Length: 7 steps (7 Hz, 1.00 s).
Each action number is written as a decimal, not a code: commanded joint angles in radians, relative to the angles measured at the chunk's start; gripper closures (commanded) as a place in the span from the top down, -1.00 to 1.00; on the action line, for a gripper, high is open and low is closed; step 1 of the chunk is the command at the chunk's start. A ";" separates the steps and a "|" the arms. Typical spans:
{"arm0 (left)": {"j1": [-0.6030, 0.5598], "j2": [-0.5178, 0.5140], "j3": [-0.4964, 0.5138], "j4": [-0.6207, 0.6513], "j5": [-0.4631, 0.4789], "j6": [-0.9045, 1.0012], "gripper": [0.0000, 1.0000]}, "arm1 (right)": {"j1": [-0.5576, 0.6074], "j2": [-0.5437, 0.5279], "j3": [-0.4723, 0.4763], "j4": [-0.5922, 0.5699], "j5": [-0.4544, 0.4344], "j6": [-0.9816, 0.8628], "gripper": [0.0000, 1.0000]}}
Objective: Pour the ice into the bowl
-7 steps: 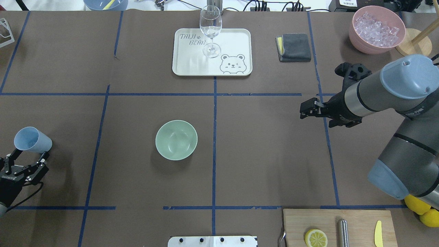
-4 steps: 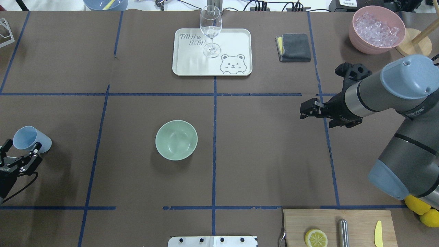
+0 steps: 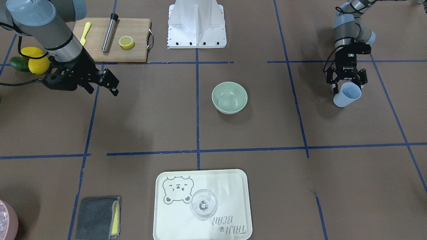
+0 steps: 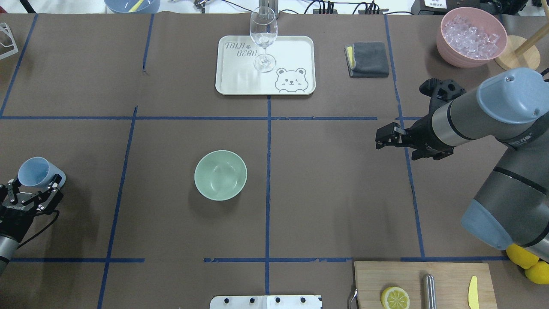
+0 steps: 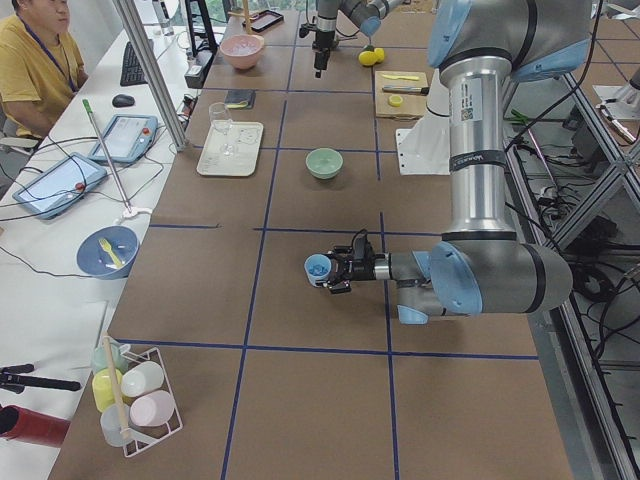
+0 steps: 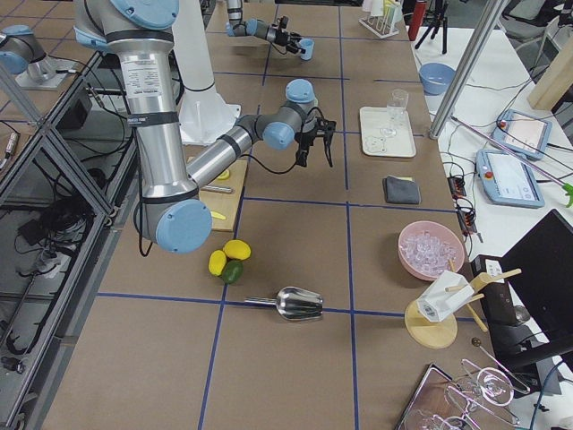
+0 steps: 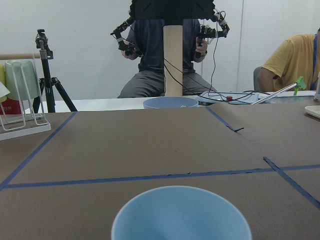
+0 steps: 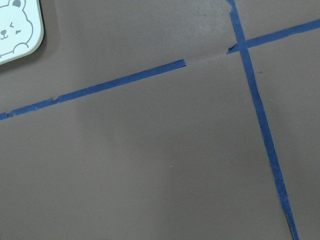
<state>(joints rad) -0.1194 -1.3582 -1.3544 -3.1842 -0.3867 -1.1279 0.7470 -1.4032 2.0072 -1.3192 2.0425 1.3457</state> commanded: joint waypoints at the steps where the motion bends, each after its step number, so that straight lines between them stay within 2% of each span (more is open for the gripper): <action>1: -0.055 -0.013 0.007 0.047 -0.038 0.000 0.98 | 0.000 -0.006 0.010 0.000 0.002 0.000 1.00; 4: -0.074 -0.059 0.038 0.049 -0.054 0.000 0.98 | 0.000 -0.007 0.012 0.000 0.002 0.000 1.00; 5: -0.077 -0.058 0.040 0.050 -0.058 0.000 0.72 | 0.000 -0.007 0.015 0.000 0.002 0.000 1.00; 6: -0.085 -0.055 0.041 0.050 -0.098 0.022 0.00 | 0.000 -0.007 0.015 0.000 0.002 0.000 1.00; 7: -0.091 -0.056 0.038 0.040 -0.113 0.069 -0.59 | 0.000 -0.005 0.016 0.000 0.002 0.001 1.00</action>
<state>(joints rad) -0.2031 -1.4142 -1.3154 -3.1374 -0.4757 -1.1002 0.7470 -1.4095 2.0218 -1.3192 2.0448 1.3456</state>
